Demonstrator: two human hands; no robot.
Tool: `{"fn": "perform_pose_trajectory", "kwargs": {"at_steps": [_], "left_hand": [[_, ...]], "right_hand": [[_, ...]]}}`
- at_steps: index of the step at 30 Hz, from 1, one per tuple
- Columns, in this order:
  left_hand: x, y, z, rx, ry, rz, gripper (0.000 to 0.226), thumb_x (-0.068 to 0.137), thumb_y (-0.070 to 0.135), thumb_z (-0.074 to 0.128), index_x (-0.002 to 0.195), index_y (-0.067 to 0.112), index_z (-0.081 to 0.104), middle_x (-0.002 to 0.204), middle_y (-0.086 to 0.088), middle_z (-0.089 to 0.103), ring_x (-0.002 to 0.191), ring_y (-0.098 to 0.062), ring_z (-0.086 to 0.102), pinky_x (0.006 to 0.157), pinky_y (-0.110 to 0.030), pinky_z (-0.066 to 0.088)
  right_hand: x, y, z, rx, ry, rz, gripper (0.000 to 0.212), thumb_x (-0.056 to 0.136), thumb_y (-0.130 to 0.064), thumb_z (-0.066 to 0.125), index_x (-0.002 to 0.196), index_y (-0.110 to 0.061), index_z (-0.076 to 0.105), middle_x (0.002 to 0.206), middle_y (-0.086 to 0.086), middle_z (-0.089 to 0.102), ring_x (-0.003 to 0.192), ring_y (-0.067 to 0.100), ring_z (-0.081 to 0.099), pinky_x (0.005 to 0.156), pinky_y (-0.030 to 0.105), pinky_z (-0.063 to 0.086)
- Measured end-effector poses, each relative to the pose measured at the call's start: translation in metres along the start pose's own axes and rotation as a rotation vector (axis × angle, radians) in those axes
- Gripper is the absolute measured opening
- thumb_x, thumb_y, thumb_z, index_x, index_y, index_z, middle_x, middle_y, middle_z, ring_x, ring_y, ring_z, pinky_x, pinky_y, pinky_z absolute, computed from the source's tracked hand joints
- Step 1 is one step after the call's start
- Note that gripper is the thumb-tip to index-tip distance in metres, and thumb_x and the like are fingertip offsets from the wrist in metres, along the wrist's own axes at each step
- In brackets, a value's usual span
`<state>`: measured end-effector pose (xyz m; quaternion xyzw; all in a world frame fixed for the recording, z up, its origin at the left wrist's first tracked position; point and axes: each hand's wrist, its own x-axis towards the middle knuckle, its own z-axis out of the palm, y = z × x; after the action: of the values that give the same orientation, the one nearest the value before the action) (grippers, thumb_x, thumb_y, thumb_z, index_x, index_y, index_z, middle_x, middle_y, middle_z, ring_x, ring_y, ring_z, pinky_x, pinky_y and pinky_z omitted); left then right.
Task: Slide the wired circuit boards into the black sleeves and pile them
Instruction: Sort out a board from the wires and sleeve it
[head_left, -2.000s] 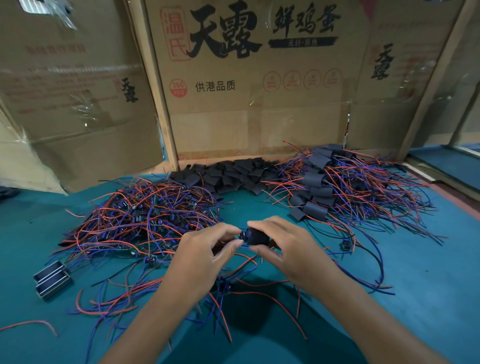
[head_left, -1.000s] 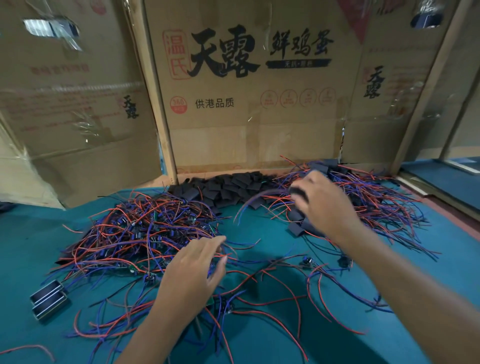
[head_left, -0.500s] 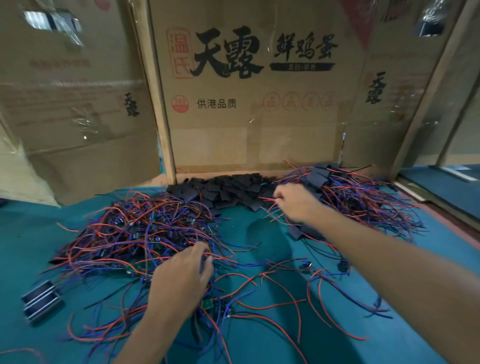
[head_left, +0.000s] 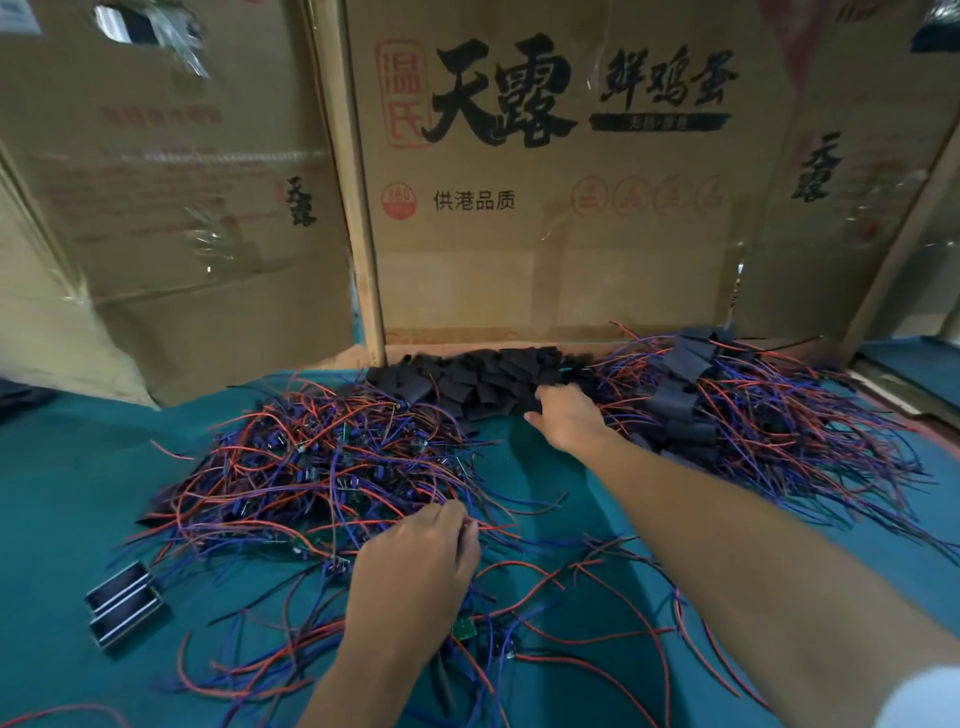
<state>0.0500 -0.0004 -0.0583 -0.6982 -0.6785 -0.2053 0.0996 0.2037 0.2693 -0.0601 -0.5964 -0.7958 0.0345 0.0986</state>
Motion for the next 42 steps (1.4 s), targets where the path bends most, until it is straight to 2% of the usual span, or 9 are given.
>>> {"fn": "perform_pose_trajectory", "kwargs": {"at_steps": [4, 10, 14, 19, 22, 27, 31, 35, 42], "left_hand": [[0.001, 0.0, 0.002, 0.007, -0.013, -0.003, 0.03, 0.105, 0.047, 0.029, 0.102, 0.033, 0.055, 0.088, 0.015, 0.059, 0.066, -0.008, 0.055, 0.054, -0.019, 0.043], [0.0, 0.005, 0.0, -0.034, 0.003, -0.008, 0.03, 0.104, 0.045, 0.035, 0.105, 0.029, 0.06, 0.093, 0.013, 0.062, 0.066, -0.008, 0.057, 0.058, -0.025, 0.05], [0.0, 0.007, -0.007, -0.123, 0.089, -0.032, 0.034, 0.099, 0.044, 0.052, 0.125, 0.023, 0.057, 0.095, 0.008, 0.069, 0.071, -0.014, 0.066, 0.053, -0.029, 0.05], [-0.002, 0.02, -0.015, -0.274, 0.211, -0.013, 0.069, 0.083, 0.056, 0.062, 0.138, 0.015, 0.05, 0.076, 0.016, 0.047, 0.067, -0.016, 0.063, 0.048, -0.023, 0.033], [-0.007, 0.027, -0.016, -0.375, 0.234, 0.087, 0.06, 0.088, 0.06, 0.056, 0.136, 0.024, 0.048, 0.085, 0.017, 0.054, 0.082, -0.01, 0.057, 0.058, -0.022, 0.041], [-0.015, 0.04, -0.019, -0.51, 0.163, 0.196, 0.034, 0.091, 0.052, 0.056, 0.121, 0.037, 0.048, 0.105, 0.016, 0.066, 0.091, -0.001, 0.06, 0.072, -0.018, 0.044], [-0.014, 0.036, -0.019, -0.521, 0.164, 0.141, 0.042, 0.09, 0.053, 0.053, 0.121, 0.026, 0.059, 0.107, 0.011, 0.07, 0.096, -0.005, 0.059, 0.074, -0.018, 0.042], [-0.014, 0.036, -0.015, -0.525, 0.122, 0.095, 0.047, 0.09, 0.049, 0.059, 0.125, 0.018, 0.063, 0.115, 0.009, 0.068, 0.103, -0.007, 0.06, 0.084, -0.023, 0.045], [-0.019, 0.042, -0.005, -0.563, 0.071, 0.05, 0.048, 0.091, 0.036, 0.071, 0.134, 0.02, 0.059, 0.118, 0.009, 0.066, 0.108, -0.008, 0.059, 0.091, -0.027, 0.045]], "right_hand": [[-0.001, 0.001, 0.003, -0.044, 0.069, -0.042, 0.028, 0.097, -0.039, 0.053, 0.116, -0.02, 0.061, 0.112, 0.008, 0.064, 0.105, 0.031, 0.056, 0.082, 0.04, 0.047], [-0.019, -0.004, -0.016, 0.14, 0.041, -0.033, 0.052, 0.088, -0.043, 0.066, 0.132, -0.025, 0.047, 0.116, -0.003, 0.061, 0.114, 0.026, 0.05, 0.094, 0.044, 0.034], [-0.075, -0.026, -0.048, 0.771, -0.007, 0.002, 0.042, 0.085, -0.038, 0.072, 0.121, -0.024, 0.055, 0.102, -0.004, 0.06, 0.08, 0.016, 0.057, 0.07, 0.032, 0.047], [-0.178, -0.052, -0.062, 1.501, -0.238, 0.026, 0.026, 0.089, -0.011, 0.068, 0.115, -0.01, 0.063, 0.087, 0.006, 0.061, 0.078, 0.016, 0.059, 0.064, 0.027, 0.051], [-0.23, -0.05, -0.063, 1.772, -0.384, 0.053, 0.032, 0.091, -0.006, 0.06, 0.123, 0.002, 0.057, 0.091, 0.014, 0.056, 0.07, 0.015, 0.053, 0.061, 0.025, 0.046], [-0.261, -0.037, -0.062, 1.778, -0.412, 0.062, 0.034, 0.094, -0.007, 0.056, 0.126, 0.002, 0.054, 0.103, 0.018, 0.056, 0.08, 0.019, 0.052, 0.07, 0.029, 0.046], [-0.258, -0.036, -0.06, 1.604, -0.157, -0.069, 0.034, 0.089, -0.006, 0.068, 0.121, -0.011, 0.06, 0.11, 0.01, 0.065, 0.093, 0.019, 0.066, 0.084, 0.027, 0.053], [-0.257, -0.035, -0.053, 1.418, -0.063, -0.186, 0.036, 0.087, -0.003, 0.07, 0.117, -0.022, 0.07, 0.109, 0.008, 0.071, 0.098, 0.016, 0.068, 0.088, 0.025, 0.053], [-0.257, -0.033, -0.038, 1.732, -0.157, -0.088, 0.036, 0.084, -0.01, 0.068, 0.119, -0.014, 0.07, 0.087, 0.007, 0.067, 0.08, 0.02, 0.063, 0.083, 0.031, 0.055]]}}
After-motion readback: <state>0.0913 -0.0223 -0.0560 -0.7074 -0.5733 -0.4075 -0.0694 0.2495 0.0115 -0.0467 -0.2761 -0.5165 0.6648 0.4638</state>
